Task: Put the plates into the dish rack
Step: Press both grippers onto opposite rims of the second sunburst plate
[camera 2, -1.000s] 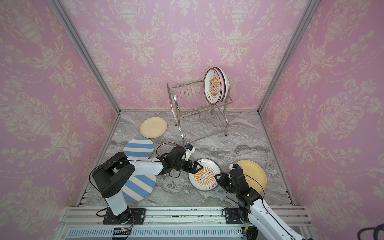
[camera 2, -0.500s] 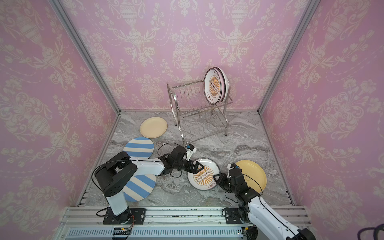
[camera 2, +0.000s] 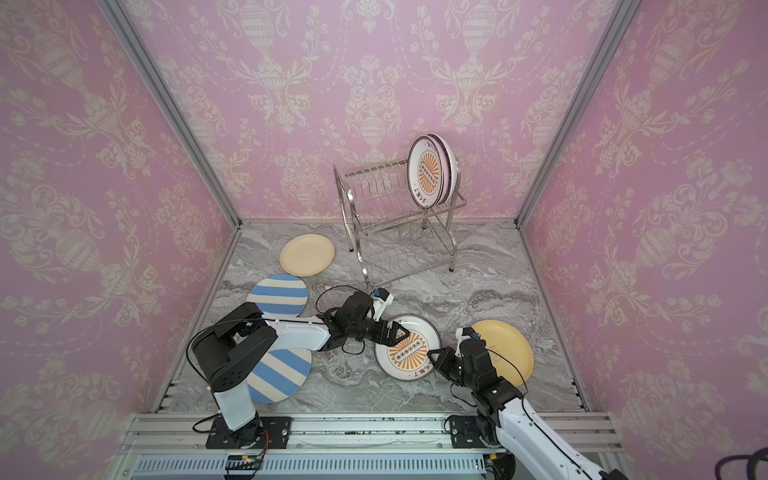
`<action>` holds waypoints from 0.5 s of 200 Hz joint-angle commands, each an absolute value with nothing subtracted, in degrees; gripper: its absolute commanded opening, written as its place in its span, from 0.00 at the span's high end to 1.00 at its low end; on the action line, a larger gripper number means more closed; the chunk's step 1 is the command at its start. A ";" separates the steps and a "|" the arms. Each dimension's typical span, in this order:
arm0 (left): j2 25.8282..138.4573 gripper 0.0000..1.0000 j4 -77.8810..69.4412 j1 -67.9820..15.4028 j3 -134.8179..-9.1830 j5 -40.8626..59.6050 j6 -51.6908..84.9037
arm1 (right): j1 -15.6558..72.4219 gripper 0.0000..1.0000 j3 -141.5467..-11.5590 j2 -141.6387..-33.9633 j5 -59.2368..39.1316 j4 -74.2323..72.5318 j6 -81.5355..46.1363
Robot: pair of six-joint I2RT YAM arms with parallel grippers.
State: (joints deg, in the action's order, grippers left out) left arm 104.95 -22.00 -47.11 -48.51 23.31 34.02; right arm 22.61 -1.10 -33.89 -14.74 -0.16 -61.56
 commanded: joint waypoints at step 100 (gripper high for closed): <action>105.14 0.01 -23.62 -47.75 -47.81 24.74 34.83 | 22.56 0.95 -4.38 -33.59 -14.77 10.05 -59.38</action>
